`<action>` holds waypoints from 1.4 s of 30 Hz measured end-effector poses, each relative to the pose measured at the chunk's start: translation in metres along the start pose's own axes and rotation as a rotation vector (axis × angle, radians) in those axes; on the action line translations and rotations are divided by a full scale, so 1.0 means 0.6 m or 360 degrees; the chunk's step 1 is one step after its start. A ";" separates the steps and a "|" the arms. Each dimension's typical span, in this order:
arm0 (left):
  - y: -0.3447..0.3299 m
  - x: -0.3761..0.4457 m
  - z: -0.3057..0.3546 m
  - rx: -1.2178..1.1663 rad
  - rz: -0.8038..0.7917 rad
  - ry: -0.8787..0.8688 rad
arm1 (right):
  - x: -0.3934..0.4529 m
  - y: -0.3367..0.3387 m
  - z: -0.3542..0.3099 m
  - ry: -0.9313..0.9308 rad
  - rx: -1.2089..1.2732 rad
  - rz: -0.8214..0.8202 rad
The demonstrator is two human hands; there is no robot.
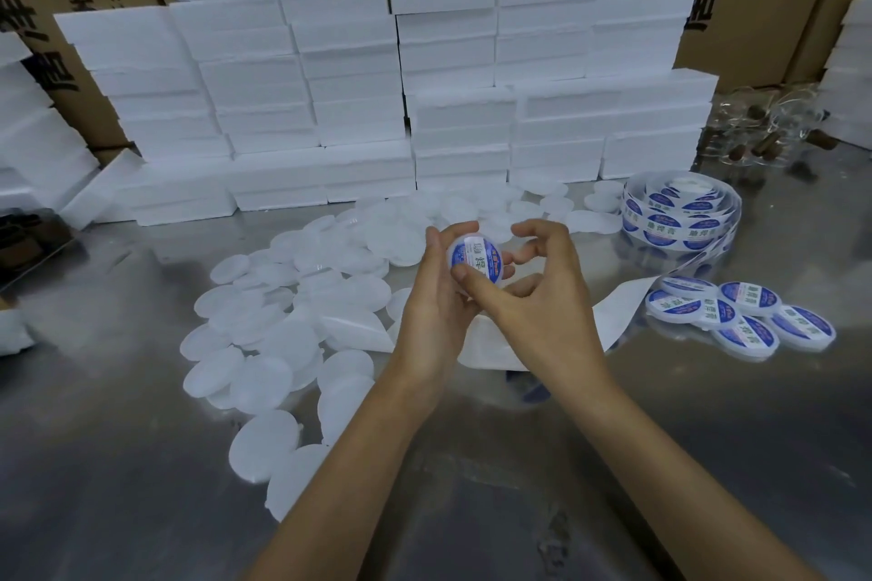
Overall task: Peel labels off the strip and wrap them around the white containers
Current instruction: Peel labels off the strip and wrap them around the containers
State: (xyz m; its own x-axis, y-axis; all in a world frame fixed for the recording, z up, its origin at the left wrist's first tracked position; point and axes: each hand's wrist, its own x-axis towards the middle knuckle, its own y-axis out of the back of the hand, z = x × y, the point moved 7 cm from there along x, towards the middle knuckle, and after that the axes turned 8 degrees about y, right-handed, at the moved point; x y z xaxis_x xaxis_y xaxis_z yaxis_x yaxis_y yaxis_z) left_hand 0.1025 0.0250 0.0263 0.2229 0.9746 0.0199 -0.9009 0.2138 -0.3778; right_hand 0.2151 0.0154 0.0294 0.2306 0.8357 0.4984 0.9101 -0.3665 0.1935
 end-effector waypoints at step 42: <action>0.013 -0.008 0.011 0.0371 -0.0059 -0.0102 | 0.001 0.016 0.024 0.0157 -0.0137 -0.0166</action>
State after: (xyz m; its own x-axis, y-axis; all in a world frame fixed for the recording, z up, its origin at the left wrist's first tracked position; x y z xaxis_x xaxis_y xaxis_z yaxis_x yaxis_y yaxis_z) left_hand 0.0923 0.0226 0.0292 0.2399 0.9665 0.0912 -0.9558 0.2516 -0.1519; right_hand 0.2291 0.0182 0.0192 0.0977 0.8285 0.5514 0.8936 -0.3169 0.3178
